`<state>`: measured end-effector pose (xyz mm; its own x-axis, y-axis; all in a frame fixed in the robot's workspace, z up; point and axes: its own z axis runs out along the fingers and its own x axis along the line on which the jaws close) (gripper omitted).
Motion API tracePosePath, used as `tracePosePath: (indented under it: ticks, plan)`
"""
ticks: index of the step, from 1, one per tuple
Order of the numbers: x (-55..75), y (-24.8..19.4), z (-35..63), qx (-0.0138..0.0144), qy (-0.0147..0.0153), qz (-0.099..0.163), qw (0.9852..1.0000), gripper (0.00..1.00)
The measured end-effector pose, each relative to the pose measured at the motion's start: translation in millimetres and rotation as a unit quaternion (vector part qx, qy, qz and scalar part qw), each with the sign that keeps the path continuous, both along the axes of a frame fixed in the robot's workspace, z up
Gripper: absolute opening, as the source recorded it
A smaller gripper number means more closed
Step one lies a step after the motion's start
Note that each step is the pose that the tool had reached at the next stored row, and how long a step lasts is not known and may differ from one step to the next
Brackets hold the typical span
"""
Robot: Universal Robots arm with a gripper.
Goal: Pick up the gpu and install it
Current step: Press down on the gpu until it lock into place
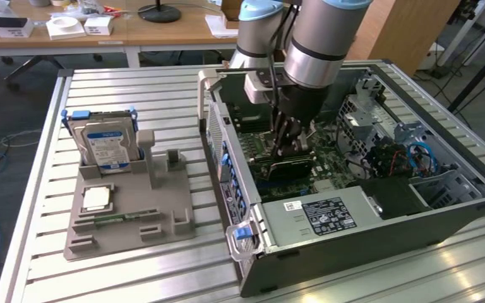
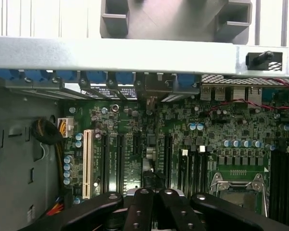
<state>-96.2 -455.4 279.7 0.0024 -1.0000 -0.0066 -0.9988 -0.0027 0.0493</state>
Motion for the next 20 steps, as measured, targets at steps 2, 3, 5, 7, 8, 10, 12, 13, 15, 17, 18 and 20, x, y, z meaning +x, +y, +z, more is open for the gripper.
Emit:
tracePosePath:
  ticks: [2,3,5,7,8,10,12,13,15,17,18,20]
  plan:
    - [0.0,1.4,-0.1,-0.0004,-0.0004,0.0,1.0,0.1]
    - [0.0,1.4,-0.2,-0.0007,-0.0005,0.0,1.0,0.1]
    - [-0.2,1.4,-0.7,-0.0021,-0.0006,0.0,1.0,0.1]
    - [-0.4,1.8,-2.1,-0.0036,-0.0009,0.0,1.0,0.1]
    - [-0.4,2.2,-2.8,-0.0039,-0.0012,0.0,1.0,0.1]
    - [-0.5,3.7,-4.1,-0.0042,-0.002,0.0,1.0,0.1]
    - [-0.6,4.4,-4.9,-0.0043,-0.0027,0.0,1.0,0.1]
    - [-0.6,4.4,-5.3,-0.0045,-0.003,0.001,1.0,0.1]
    - [-0.7,4.6,-6.3,-0.0057,-0.0032,0.0,1.0,0.1]
    - [-0.7,5.1,-7.3,-0.0066,-0.0034,0.0,1.0,0.1]
    - [-0.8,5.6,-8.0,-0.0067,-0.0035,0.0,1.0,0.1]
    - [-0.6,6.2,-8.9,-0.0068,-0.0041,0.001,1.0,0.1]
